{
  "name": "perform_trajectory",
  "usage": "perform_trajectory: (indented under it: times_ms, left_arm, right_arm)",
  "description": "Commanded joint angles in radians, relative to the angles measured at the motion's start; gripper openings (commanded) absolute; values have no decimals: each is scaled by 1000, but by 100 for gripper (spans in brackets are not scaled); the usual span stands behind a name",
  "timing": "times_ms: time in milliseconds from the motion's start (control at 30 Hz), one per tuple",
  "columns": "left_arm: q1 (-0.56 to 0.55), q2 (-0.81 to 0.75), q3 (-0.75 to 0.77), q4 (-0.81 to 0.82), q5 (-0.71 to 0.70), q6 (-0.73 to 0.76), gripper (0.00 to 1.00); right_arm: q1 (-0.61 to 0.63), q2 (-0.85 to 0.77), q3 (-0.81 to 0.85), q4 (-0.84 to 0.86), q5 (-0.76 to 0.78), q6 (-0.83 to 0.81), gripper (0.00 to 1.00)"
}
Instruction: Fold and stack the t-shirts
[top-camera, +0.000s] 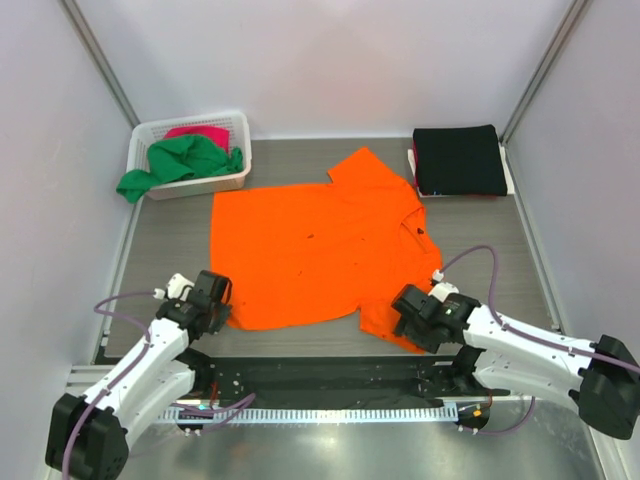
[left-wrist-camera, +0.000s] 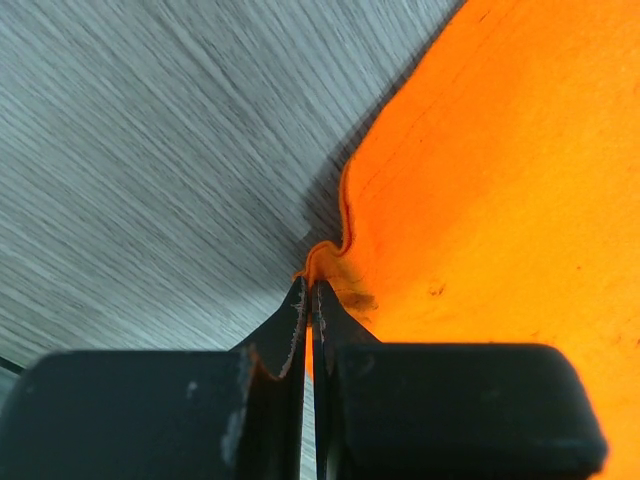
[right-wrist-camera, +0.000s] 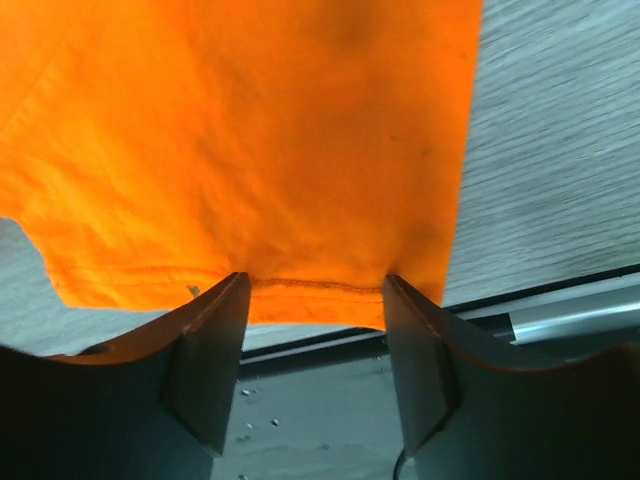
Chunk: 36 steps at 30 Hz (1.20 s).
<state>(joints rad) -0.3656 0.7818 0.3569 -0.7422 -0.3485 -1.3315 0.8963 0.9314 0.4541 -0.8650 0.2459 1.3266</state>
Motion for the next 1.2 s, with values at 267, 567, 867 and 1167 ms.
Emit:
perform_trajectory:
  times_ms: [267, 567, 867, 1167]
  left_arm:
    - [-3, -28, -10, 3, -21, 23, 0]
    - [-6, -259, 163, -215, -21, -1, 0]
    - [-1, -46, 384, -207, -61, 106, 0]
    - [119, 258, 513, -77, 6, 278, 0]
  right_arm:
    - [16, 58, -15, 66, 101, 72, 10]
    - [29, -75, 191, -170, 147, 57, 1]
    - [10, 99, 569, -281, 365, -124, 1]
    - [-281, 316, 748, -125, 311, -481, 1]
